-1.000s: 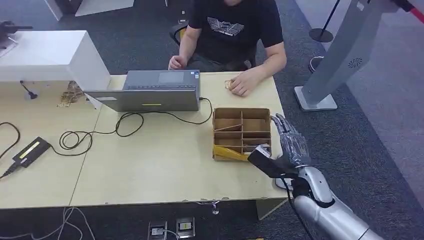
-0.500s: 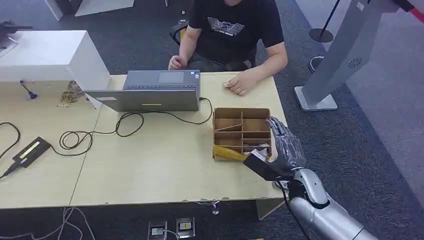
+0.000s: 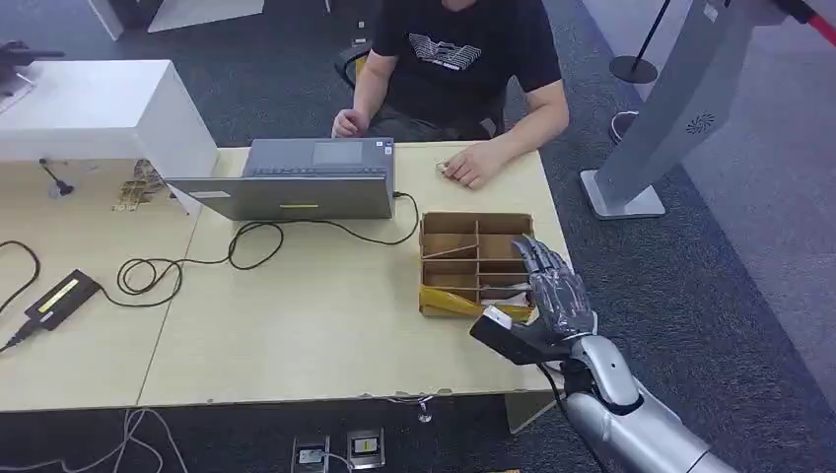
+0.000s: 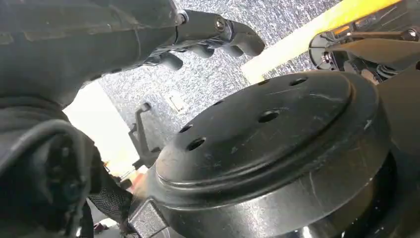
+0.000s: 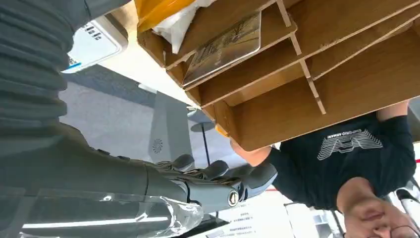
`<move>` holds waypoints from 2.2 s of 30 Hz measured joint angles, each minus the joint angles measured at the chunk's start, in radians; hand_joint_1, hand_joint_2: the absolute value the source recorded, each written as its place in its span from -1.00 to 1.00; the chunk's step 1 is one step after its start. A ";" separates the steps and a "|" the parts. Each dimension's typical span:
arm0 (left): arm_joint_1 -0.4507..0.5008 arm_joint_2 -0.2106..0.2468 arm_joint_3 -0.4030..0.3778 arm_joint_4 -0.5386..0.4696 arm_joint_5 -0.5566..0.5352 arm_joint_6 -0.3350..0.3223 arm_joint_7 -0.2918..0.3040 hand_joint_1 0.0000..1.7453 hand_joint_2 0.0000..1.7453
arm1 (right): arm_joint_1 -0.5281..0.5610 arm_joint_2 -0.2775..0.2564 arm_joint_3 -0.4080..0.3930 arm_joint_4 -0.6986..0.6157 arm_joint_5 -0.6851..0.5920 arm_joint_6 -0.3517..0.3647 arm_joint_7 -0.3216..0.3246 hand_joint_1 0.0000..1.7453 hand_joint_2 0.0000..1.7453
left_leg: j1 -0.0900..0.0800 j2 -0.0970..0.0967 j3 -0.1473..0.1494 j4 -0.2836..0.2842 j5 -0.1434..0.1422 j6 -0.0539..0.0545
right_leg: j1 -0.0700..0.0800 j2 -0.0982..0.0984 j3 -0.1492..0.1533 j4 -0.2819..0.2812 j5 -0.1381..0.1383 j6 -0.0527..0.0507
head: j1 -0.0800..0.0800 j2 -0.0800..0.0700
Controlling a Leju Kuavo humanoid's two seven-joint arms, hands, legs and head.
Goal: Pass the card to the sensor for recognition and then transmit it.
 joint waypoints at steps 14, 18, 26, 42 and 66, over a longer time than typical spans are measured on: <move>0.000 0.000 0.000 -0.001 -0.005 0.000 0.000 -1.00 -1.00 | -0.002 0.048 0.000 0.030 0.032 0.026 -0.033 -1.00 1.00 | 0.000 0.000 0.000 0.000 0.000 0.000 | 0.000 0.000 0.000 0.000 0.000 0.000 | 0.000 0.000; 0.000 0.000 0.000 -0.001 -0.005 0.000 0.000 -1.00 -1.00 | -0.003 0.058 0.000 0.041 0.035 0.026 -0.036 -1.00 1.00 | 0.000 0.000 0.000 0.000 0.000 0.000 | 0.000 0.000 0.000 0.000 0.000 0.000 | 0.000 0.000; 0.000 0.000 0.000 -0.001 -0.008 0.000 0.000 -1.00 -1.00 | -0.002 0.067 -0.005 0.059 0.038 0.016 -0.021 -1.00 1.00 | 0.000 0.000 0.000 0.000 0.000 0.000 | 0.000 0.000 0.000 0.000 0.000 0.000 | 0.000 0.000; 0.000 0.000 0.009 -0.001 0.069 0.000 0.029 -1.00 -1.00 | -0.002 0.071 -0.010 0.099 0.022 -0.008 -0.027 -1.00 1.00 | 0.000 0.000 0.000 0.000 0.000 0.000 | 0.000 0.000 0.000 0.000 0.000 0.000 | 0.000 0.000; 0.001 0.002 0.025 -0.001 0.076 0.000 0.029 -1.00 -1.00 | -0.002 0.079 -0.009 0.167 0.018 -0.057 -0.017 1.00 1.00 | 0.000 0.000 0.000 0.000 0.000 0.000 | 0.000 0.000 0.000 0.000 0.000 0.000 | 0.000 0.000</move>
